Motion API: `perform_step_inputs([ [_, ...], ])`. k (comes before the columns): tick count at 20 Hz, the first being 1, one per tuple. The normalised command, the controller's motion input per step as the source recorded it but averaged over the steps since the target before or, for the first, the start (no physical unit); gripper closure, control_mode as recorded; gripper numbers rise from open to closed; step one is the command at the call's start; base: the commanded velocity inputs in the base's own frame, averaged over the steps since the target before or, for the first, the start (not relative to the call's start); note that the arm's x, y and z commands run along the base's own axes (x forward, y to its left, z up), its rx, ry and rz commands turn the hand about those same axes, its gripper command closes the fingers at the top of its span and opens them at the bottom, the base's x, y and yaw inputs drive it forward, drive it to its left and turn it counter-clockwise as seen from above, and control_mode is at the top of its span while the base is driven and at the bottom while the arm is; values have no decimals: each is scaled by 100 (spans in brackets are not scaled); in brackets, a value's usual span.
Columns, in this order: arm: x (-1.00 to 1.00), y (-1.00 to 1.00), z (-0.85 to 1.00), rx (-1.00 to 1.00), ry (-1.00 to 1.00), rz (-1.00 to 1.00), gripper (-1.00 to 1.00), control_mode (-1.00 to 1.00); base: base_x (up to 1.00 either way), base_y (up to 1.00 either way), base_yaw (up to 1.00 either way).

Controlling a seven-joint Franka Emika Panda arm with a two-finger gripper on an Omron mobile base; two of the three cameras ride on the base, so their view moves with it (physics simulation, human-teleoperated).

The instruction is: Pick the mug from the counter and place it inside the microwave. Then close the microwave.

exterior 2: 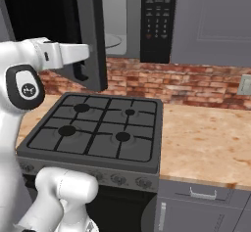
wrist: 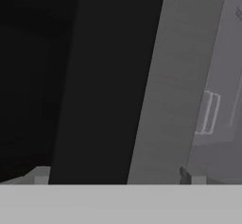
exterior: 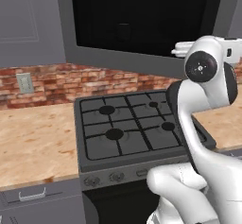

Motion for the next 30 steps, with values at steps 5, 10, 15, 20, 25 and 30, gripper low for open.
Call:
perform_step_inputs([
  [5,32,-27,4,2,4,8,-100,-100,0,0,0],
  [10,44,-25,4,3,5,8,-100,-100,0,0,0],
  [15,49,-23,8,2,6,8,-100,-100,0,0,0],
  [20,45,-17,12,2,6,8,-100,-100,0,0,0],
  [25,43,-10,12,1,5,7,-100,-100,0,0,0],
  [30,56,-10,4,1,3,6,-100,-100,0,0,0],
])
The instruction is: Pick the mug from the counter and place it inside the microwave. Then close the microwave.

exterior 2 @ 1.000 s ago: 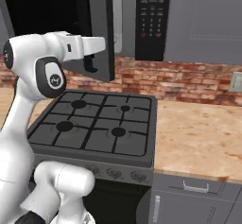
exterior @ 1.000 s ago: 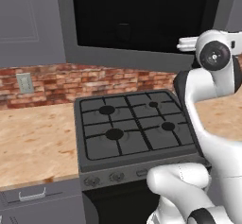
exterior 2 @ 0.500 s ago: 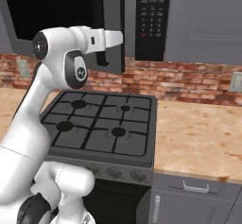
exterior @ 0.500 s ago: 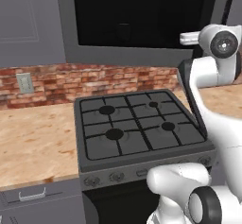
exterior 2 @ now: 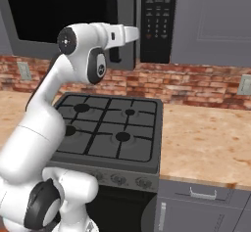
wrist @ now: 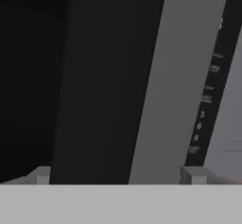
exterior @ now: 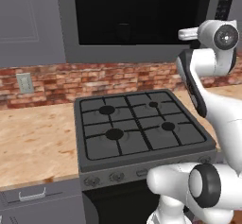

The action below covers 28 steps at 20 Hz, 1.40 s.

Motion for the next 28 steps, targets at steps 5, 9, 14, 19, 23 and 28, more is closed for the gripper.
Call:
perform_step_inputs([
  [5,56,-10,5,1,6,6,-100,-100,0,0,0],
  [9,58,-7,7,0,6,6,-100,-100,0,0,0],
  [14,42,-1,18,0,5,5,-100,-100,0,0,0],
  [19,19,0,17,0,2,3,-100,-100,0,0,0],
  [23,18,0,8,0,1,2,-100,-100,0,0,0],
  [28,33,0,1,0,2,2,-100,-100,0,0,0],
])
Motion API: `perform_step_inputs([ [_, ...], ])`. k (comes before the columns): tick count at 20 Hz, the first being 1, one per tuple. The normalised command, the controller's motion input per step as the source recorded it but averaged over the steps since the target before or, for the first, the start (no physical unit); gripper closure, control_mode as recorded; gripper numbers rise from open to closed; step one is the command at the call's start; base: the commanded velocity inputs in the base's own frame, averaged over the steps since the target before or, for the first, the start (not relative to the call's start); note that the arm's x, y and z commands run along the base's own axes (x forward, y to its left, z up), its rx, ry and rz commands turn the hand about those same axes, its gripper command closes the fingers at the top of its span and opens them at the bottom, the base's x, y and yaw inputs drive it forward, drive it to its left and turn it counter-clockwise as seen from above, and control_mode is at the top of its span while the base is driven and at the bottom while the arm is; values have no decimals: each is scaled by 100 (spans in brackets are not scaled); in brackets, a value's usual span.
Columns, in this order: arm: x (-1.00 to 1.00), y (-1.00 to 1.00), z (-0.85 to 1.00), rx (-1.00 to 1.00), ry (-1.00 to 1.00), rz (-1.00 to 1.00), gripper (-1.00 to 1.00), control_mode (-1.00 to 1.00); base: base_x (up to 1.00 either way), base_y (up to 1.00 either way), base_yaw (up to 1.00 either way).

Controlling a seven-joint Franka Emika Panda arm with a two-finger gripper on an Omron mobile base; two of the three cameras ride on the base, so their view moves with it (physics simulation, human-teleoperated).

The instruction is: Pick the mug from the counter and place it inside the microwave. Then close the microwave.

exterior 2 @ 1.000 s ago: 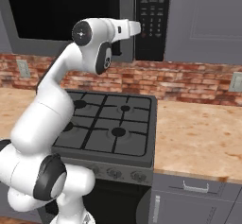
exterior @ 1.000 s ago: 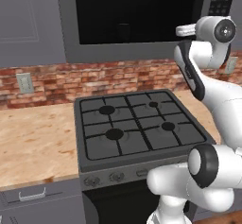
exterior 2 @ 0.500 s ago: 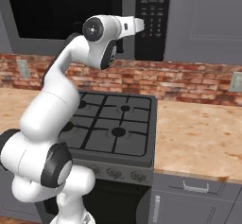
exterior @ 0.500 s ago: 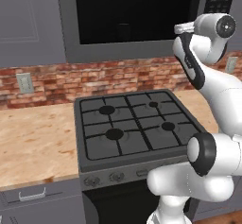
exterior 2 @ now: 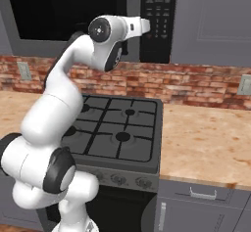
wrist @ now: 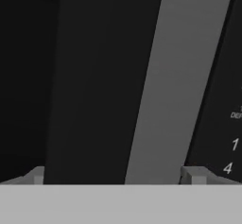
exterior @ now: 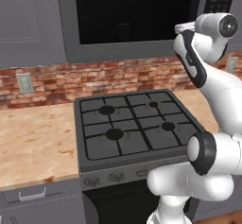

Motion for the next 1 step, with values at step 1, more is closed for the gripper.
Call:
perform_step_inputs([
  [1,34,0,0,0,2,1,-100,-100,0,0,0],
])
